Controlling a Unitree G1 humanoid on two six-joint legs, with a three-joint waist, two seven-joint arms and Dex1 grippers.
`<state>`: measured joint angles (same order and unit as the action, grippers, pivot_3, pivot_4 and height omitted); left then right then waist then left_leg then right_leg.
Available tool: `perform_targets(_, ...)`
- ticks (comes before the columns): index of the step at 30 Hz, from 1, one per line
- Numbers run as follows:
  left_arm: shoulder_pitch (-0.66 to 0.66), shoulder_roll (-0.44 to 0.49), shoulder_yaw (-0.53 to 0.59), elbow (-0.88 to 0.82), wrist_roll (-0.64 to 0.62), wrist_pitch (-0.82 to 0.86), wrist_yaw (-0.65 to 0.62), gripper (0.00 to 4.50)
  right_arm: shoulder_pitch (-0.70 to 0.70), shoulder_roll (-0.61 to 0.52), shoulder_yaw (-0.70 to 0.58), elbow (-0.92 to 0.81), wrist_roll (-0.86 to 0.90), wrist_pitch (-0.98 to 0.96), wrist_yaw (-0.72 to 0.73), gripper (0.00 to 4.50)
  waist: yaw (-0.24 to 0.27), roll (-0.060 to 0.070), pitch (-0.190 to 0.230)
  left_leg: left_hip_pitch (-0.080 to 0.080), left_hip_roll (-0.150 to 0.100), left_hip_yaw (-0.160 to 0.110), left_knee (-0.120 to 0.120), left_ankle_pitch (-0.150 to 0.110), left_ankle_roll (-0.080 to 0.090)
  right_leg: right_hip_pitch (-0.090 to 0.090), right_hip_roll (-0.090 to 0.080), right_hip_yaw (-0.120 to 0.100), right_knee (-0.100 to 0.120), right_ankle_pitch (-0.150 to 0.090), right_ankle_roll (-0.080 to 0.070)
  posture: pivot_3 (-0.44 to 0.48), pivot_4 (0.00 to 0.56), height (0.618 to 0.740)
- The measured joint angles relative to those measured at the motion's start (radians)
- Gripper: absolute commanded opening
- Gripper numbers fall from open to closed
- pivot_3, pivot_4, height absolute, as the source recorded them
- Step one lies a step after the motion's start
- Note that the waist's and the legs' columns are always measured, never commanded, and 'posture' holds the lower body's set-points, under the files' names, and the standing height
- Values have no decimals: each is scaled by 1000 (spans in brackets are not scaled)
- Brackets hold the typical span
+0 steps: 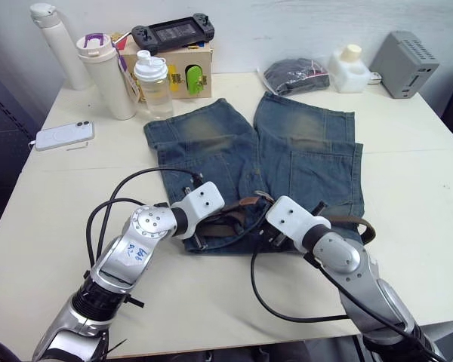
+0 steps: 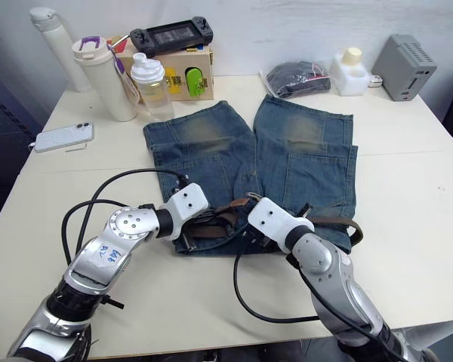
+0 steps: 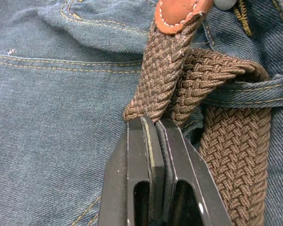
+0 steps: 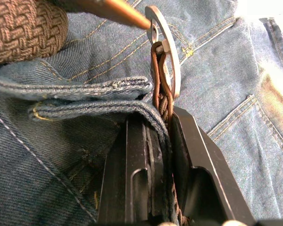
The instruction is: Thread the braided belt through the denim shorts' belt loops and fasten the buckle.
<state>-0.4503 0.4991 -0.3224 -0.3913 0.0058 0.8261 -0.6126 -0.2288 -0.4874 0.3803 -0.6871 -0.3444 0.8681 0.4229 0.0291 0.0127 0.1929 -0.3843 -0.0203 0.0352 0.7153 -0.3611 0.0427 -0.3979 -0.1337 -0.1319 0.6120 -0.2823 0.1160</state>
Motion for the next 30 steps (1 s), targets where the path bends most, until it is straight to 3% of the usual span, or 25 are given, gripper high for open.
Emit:
perform_targets(8,1,-34,19,-2,-15,50,9,0,-1,20,-9,-28,-14,4,-2,6,0,0,-1,0,0,0,0,0,0,0,0,0,0,0,0,0,150,690)
perform_targets(20,-8,-162,88,15,-72,169,65,0,0,23,-9,-51,-24,6,-2,6,1,0,-1,0,0,0,0,0,0,0,0,0,0,0,0,0,150,690)
perform_targets(30,-3,-164,98,0,-101,200,75,0,15,32,-13,-51,-29,15,-2,6,0,0,-1,0,0,0,0,0,0,0,0,0,0,0,0,0,150,690)
